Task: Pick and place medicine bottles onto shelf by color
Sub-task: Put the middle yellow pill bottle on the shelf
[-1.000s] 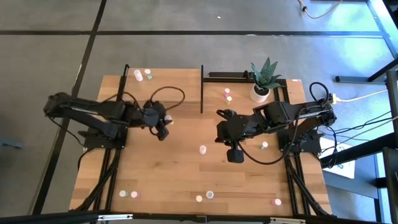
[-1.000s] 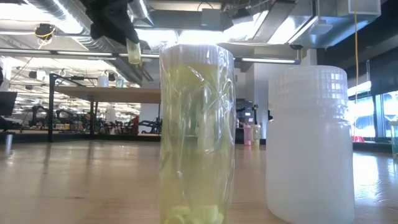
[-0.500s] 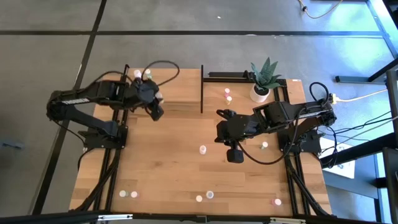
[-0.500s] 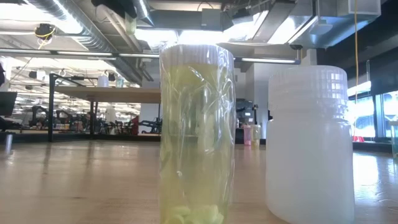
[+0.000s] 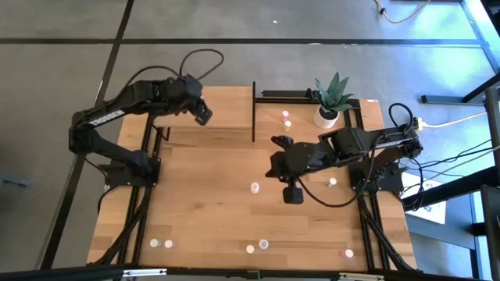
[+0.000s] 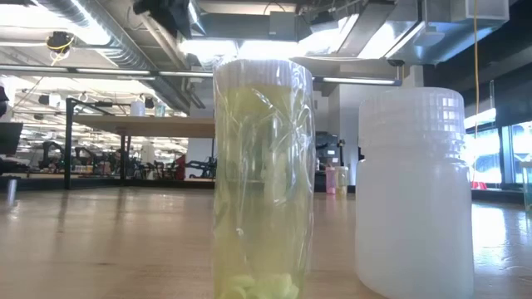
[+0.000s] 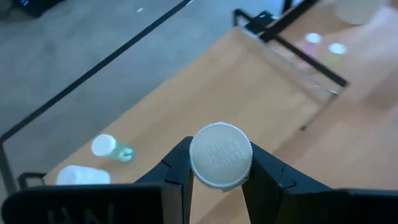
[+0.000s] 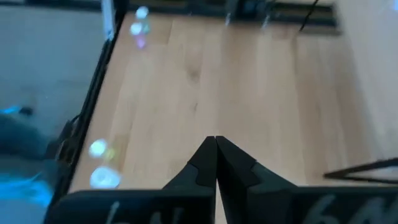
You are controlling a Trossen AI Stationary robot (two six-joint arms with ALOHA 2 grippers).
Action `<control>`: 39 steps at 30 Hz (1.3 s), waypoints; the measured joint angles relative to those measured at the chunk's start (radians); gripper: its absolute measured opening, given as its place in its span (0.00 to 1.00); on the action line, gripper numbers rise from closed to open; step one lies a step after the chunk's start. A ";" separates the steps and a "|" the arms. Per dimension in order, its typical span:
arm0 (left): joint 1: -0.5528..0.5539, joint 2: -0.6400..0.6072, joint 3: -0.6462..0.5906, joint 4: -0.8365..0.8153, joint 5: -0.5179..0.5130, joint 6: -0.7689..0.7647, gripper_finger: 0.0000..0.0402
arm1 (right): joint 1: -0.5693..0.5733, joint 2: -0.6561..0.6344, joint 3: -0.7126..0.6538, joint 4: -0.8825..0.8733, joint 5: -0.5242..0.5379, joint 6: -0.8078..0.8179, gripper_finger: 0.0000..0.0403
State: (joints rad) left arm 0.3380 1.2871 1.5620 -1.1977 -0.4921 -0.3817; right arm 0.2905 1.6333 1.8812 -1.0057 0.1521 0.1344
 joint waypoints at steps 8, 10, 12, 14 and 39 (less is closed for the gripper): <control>0.105 0.073 0.000 0.001 0.048 0.000 0.22 | -0.001 0.000 0.000 0.075 0.250 -0.013 0.02; 0.116 0.094 0.000 0.002 0.048 0.000 0.22 | 0.000 0.000 0.000 0.075 0.296 -0.013 0.02; 0.126 0.114 0.000 0.005 0.049 0.001 0.22 | 0.000 0.000 0.000 0.075 0.324 -0.013 0.02; 0.137 0.132 0.000 0.015 0.049 0.000 0.22 | 0.000 0.000 0.000 0.075 0.330 -0.013 0.02; 0.139 0.200 -0.132 0.221 -0.086 -0.221 0.22 | 0.000 0.000 0.000 0.079 0.326 -0.009 0.02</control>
State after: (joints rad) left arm 0.4767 1.4872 1.4295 -0.9765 -0.5781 -0.6023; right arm 0.2901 1.6329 1.8812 -0.9269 0.4786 0.1257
